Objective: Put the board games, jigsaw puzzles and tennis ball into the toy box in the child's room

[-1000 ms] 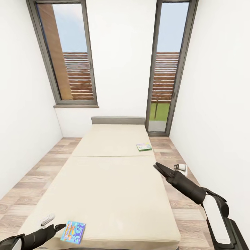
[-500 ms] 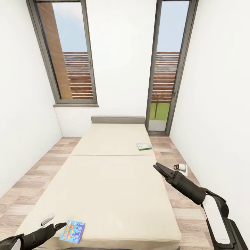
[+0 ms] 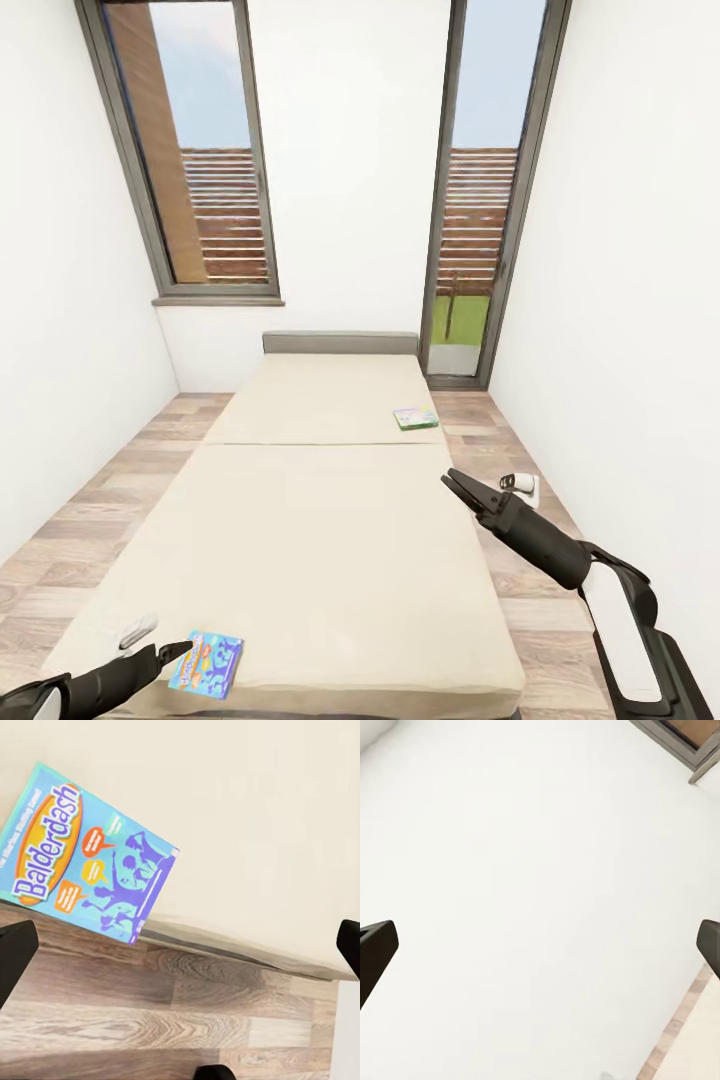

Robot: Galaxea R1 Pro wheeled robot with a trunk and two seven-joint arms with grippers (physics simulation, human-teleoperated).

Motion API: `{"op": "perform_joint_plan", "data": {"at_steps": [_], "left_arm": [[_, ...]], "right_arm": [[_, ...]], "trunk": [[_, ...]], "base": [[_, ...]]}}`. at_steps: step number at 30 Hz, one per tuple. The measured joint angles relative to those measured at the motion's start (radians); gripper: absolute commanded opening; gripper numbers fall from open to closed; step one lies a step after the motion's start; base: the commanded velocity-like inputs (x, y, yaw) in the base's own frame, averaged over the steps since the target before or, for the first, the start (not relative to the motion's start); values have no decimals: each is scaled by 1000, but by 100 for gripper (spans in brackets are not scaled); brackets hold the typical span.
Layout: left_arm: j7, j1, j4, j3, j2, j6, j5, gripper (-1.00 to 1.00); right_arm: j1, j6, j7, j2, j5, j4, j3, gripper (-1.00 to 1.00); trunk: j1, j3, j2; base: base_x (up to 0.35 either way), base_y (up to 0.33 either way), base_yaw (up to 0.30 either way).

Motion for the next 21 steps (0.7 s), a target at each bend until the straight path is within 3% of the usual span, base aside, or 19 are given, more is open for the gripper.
{"op": "perform_joint_plan", "data": {"at_steps": [14,21], "left_arm": [[-1,0,-1,4,-5,13,-1,100],[-1,0,-1,5,-5,14,-1,100]], "right_arm": [[0,-6,1,-1,0,24,-2,100],[0,-7,2,-1,0,33,-2,100]], "trunk": [[54,-44,-98],[81,-66,-147]], "base": [[-5,0,0],[-197,0,0]]}}
